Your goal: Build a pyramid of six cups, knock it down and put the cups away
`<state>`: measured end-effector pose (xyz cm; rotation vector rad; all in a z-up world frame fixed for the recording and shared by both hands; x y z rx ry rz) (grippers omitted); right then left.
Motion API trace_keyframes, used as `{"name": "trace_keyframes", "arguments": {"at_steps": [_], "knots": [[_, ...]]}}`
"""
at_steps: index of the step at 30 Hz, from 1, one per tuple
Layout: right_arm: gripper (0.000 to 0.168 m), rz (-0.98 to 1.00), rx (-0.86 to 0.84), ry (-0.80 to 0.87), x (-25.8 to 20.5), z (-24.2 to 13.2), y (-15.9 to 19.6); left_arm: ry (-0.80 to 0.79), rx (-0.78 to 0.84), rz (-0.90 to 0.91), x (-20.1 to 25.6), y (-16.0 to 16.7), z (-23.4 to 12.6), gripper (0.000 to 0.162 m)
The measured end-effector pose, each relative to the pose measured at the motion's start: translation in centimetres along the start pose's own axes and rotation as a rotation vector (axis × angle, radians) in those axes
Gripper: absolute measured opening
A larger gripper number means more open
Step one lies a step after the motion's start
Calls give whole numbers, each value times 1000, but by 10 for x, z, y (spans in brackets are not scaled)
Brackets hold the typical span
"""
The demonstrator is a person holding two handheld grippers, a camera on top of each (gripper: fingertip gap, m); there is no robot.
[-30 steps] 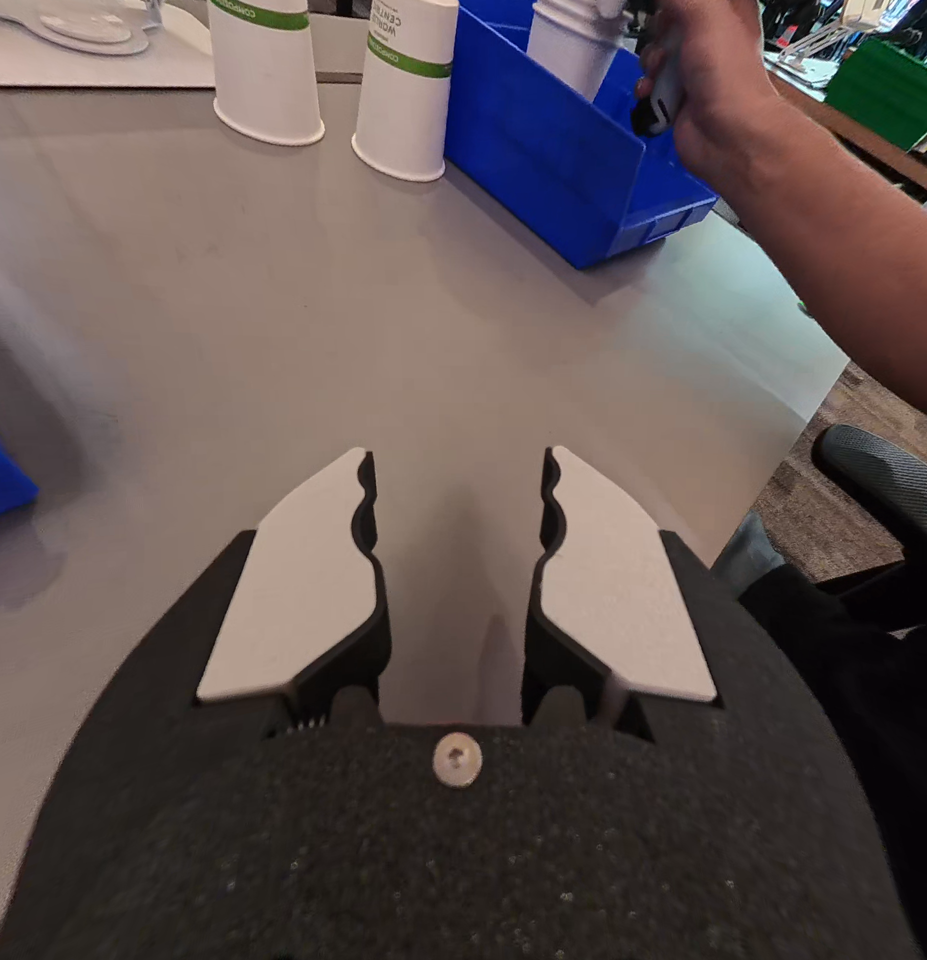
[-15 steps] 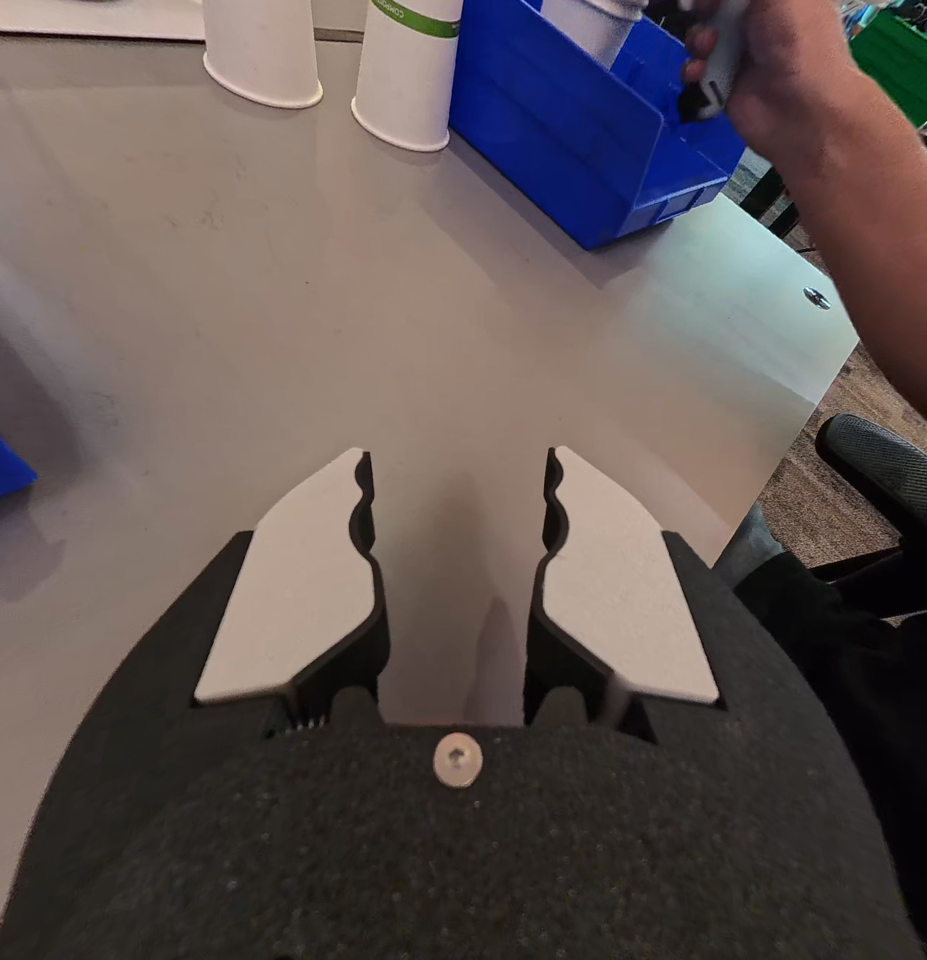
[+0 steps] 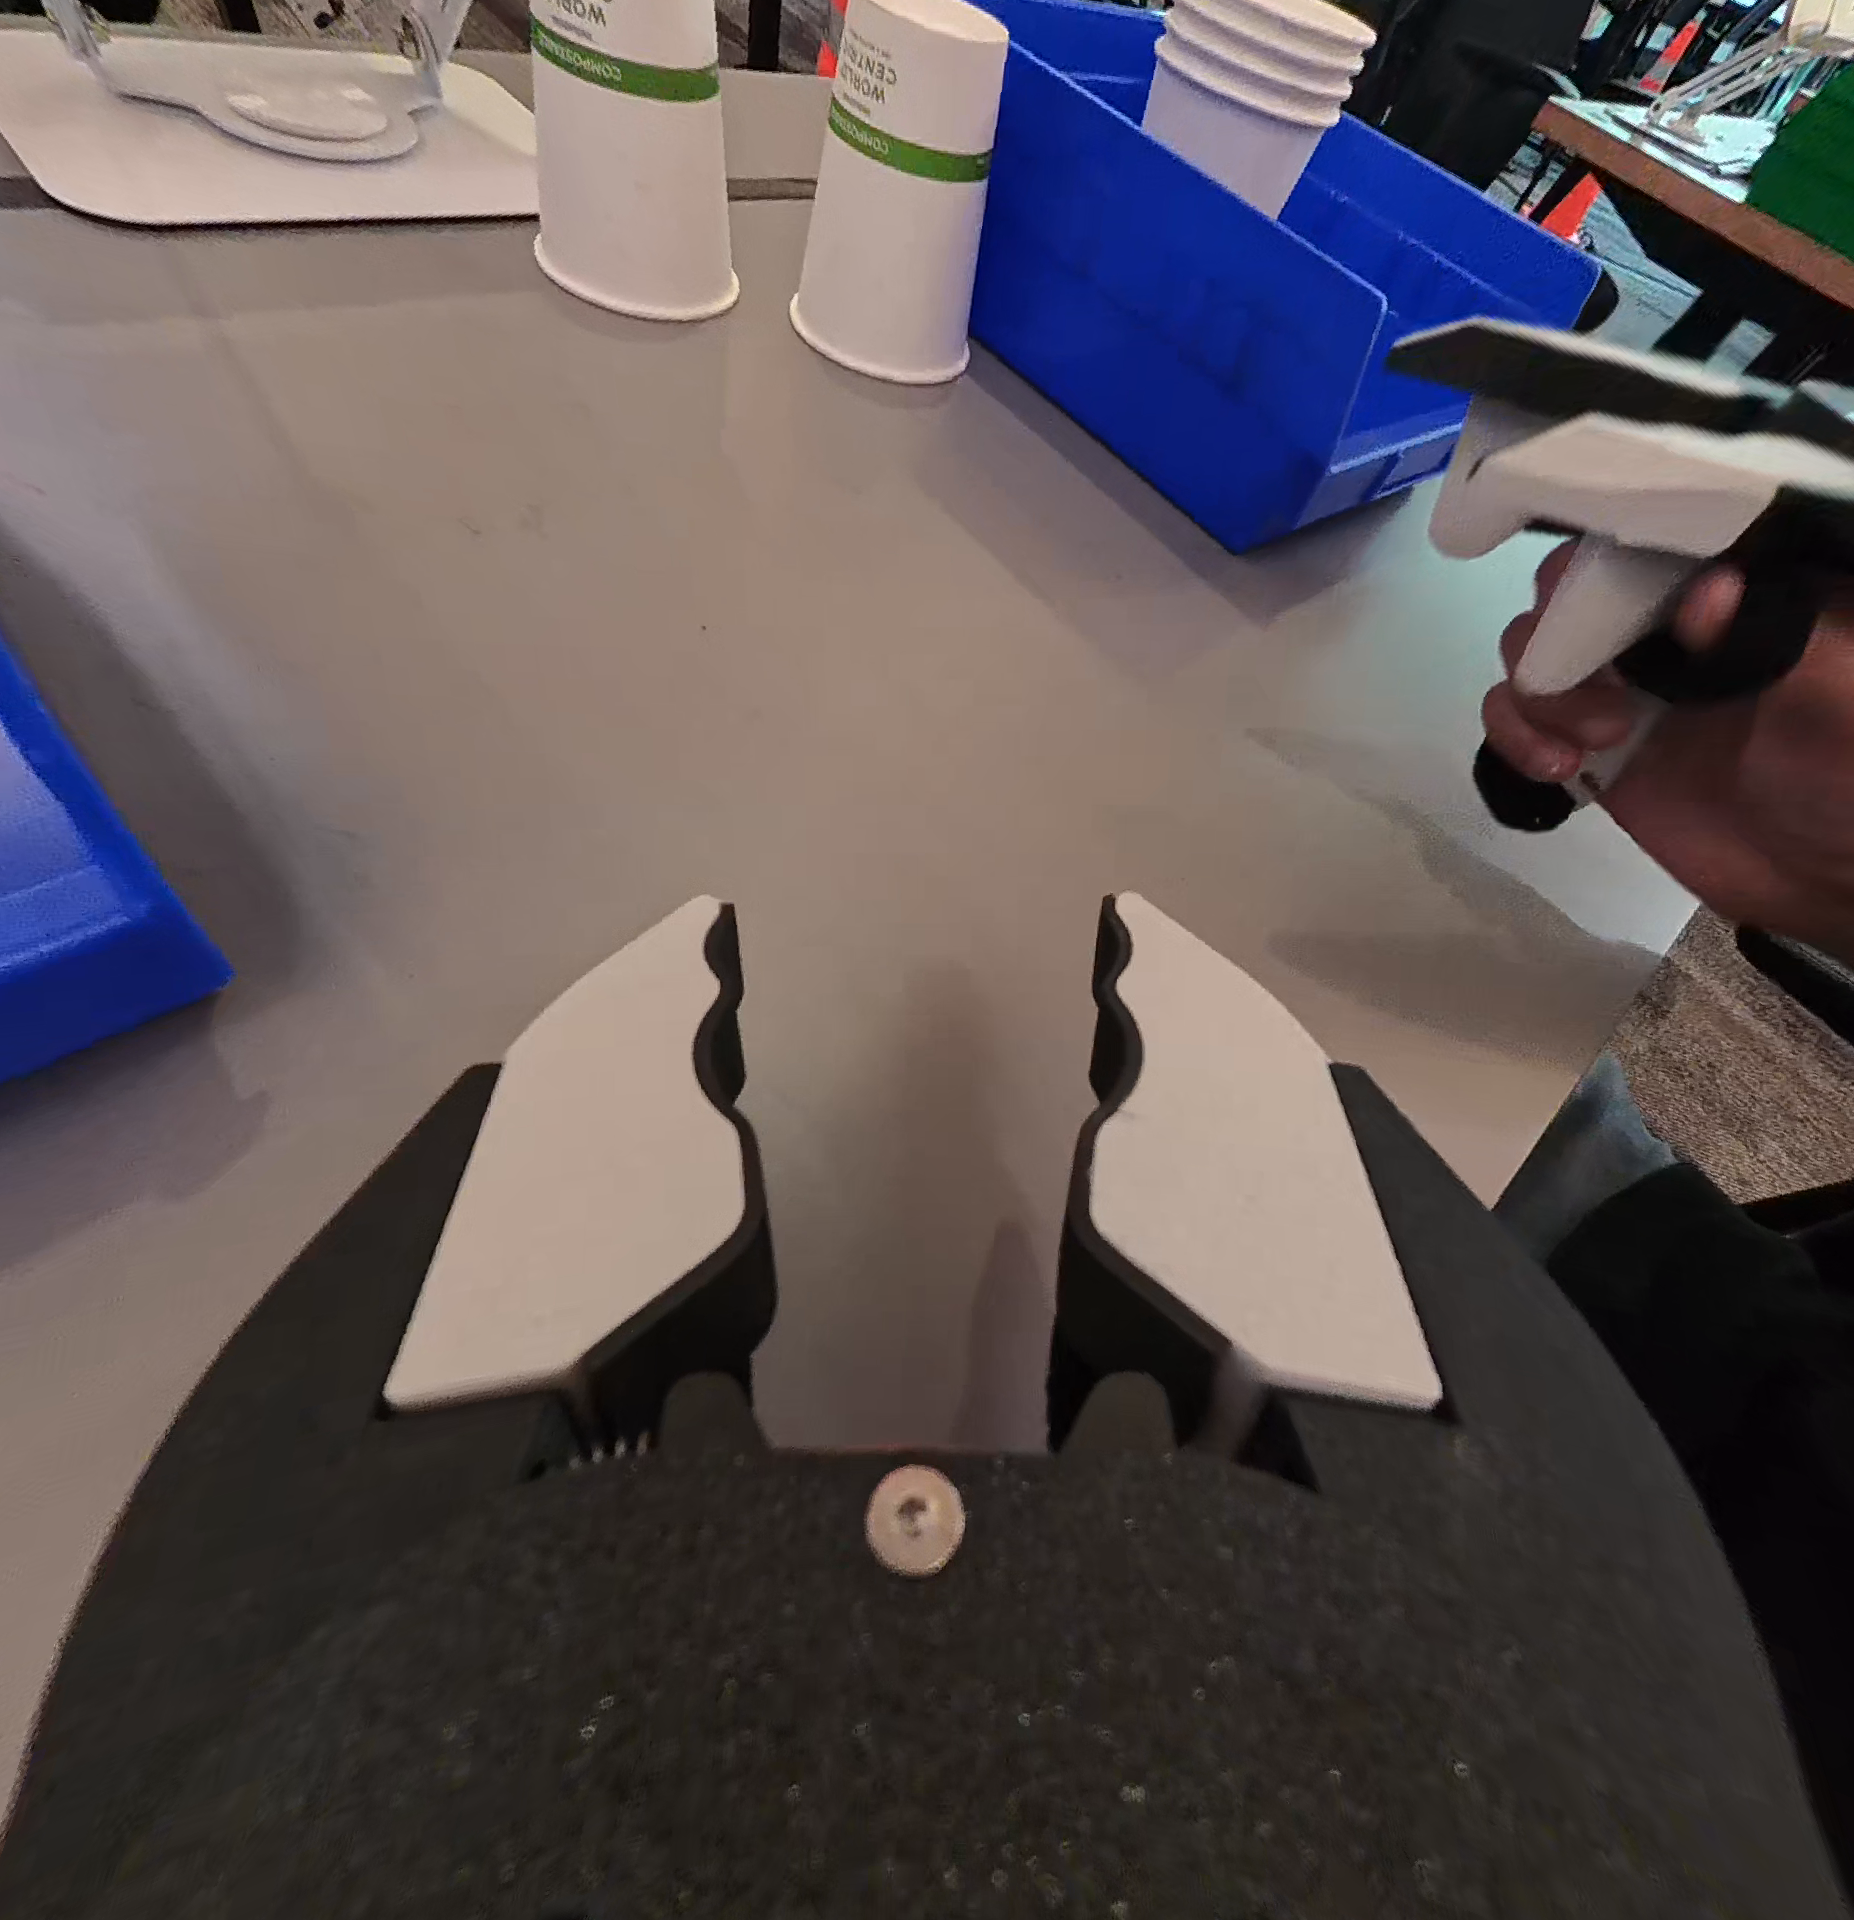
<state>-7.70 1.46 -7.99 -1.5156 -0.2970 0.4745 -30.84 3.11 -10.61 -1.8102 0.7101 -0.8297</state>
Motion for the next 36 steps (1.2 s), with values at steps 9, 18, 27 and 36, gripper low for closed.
{"name": "trace_keyframes", "arguments": {"at_steps": [9,18,27,36], "knots": [[82,86,-46,-3,6,5,10,-39,-2,-6,-9,5,6,73],[79,50,-57,-31,-1,4,12,-123,84,25,-42,-52,120,95],[76,-85,-62,-29,-3,0,12,-111,100,78,-84,-132,312,101],[75,-19,-79,-29,6,-1,16,-166,22,116,-109,-141,369,75]]}}
Point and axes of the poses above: each gripper's, where its closed fingertips meet, z out along the fingers, y out of its underside, x = y × z across the jaws, the point moved 4 cm from there along -z, back along the fingers, and after that the axes turned 9 degrees about x, right-handed, at the moved point
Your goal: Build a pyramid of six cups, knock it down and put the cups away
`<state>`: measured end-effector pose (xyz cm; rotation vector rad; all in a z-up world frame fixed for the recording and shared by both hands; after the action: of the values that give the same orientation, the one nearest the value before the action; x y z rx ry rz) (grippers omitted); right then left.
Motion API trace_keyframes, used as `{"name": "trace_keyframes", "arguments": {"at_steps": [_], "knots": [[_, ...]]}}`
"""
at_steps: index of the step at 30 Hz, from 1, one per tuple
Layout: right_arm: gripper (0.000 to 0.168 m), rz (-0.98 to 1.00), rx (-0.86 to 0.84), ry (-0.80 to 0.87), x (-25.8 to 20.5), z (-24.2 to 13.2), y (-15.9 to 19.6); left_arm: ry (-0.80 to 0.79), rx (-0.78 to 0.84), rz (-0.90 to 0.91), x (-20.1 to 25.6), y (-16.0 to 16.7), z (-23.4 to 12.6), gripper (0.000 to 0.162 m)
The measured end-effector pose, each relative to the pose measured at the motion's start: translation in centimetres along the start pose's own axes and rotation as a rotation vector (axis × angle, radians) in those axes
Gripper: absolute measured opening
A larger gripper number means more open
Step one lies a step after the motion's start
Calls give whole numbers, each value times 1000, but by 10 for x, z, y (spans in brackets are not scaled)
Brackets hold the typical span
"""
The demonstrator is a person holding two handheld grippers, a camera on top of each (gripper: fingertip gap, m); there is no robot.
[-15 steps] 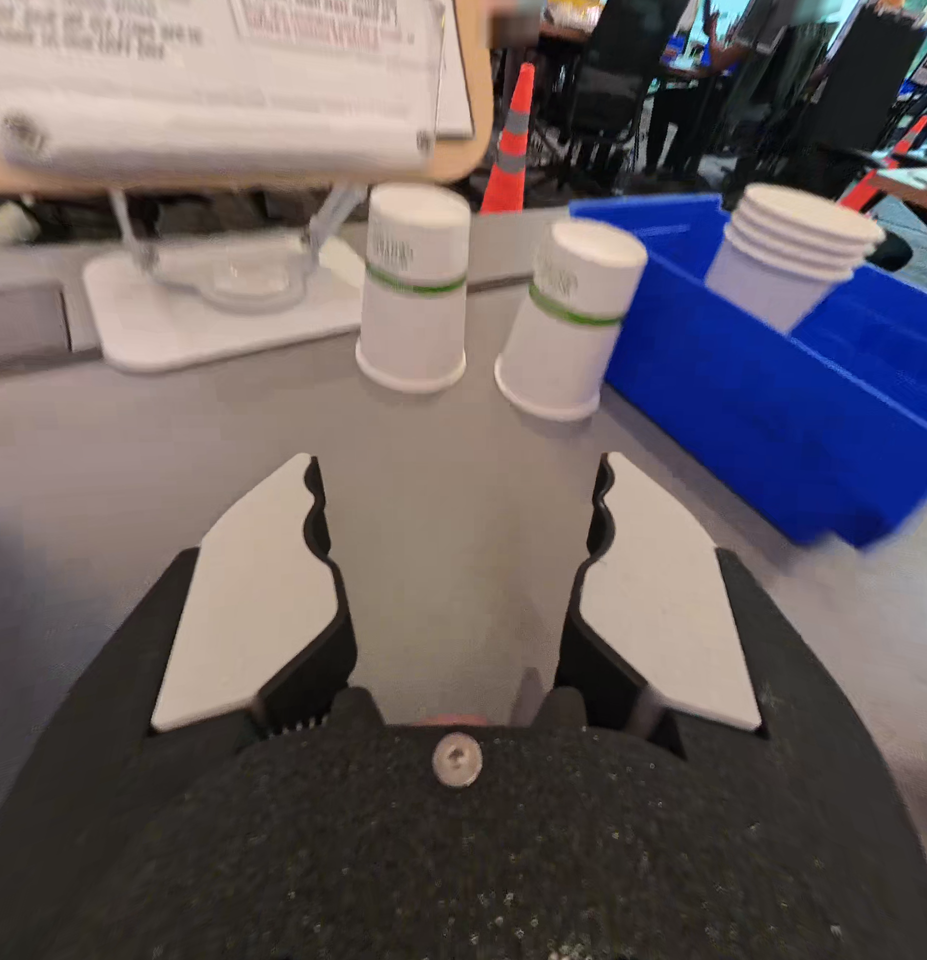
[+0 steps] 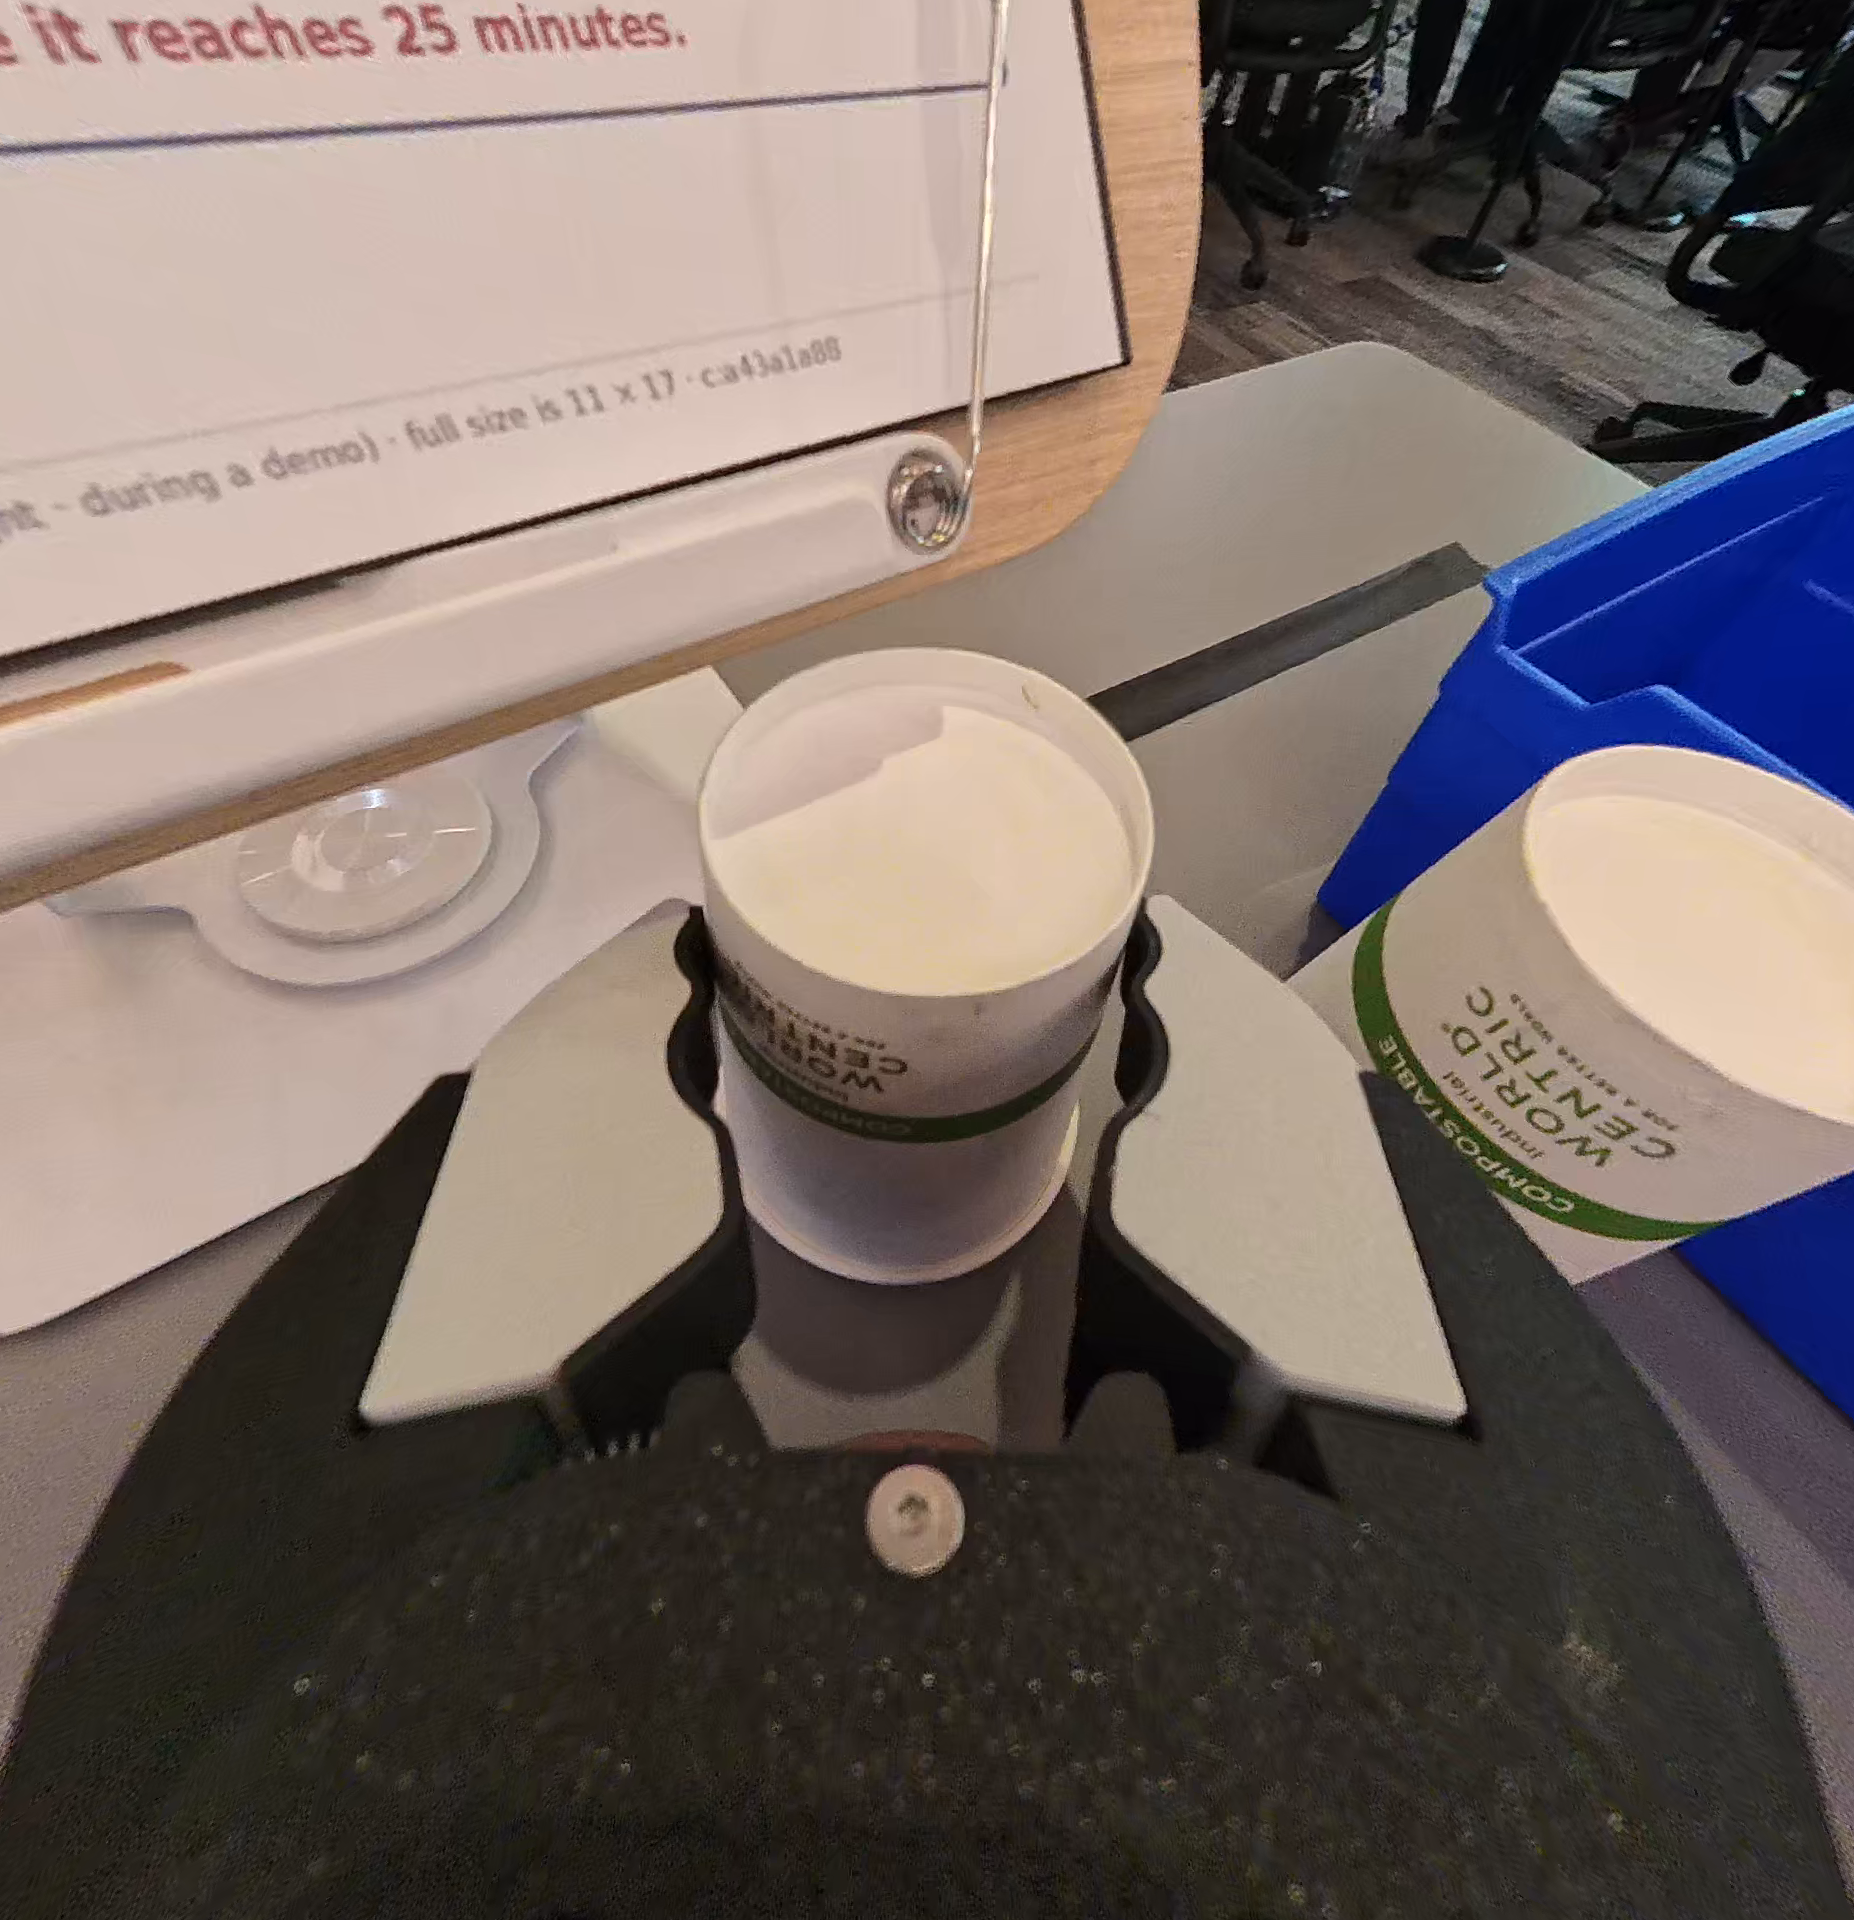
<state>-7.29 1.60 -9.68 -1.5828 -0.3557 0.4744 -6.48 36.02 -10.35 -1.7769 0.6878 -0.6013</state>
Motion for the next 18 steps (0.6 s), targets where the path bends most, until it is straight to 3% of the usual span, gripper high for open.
{"name": "trace_keyframes", "arguments": {"at_steps": [12,16,18], "knots": [[73,1,-19,2,-3,3,3,30,66,-10,-6,-15,-54,74],[72,42,4,-11,-2,4,0,171,131,-112,4,-27,-102,74],[72,104,39,-27,1,7,-6,307,211,-251,14,-37,-140,74]]}}
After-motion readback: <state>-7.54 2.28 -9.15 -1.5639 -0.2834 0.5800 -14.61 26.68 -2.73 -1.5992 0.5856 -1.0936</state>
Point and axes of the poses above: each gripper's, where its closed fingertips meet, z out along the fingers, y out of its underside, x = y × z across the jaws, the point moved 4 cm from there along -z, back along the fingers, and after that the axes turned 9 degrees about x, right-handed, at the moved point
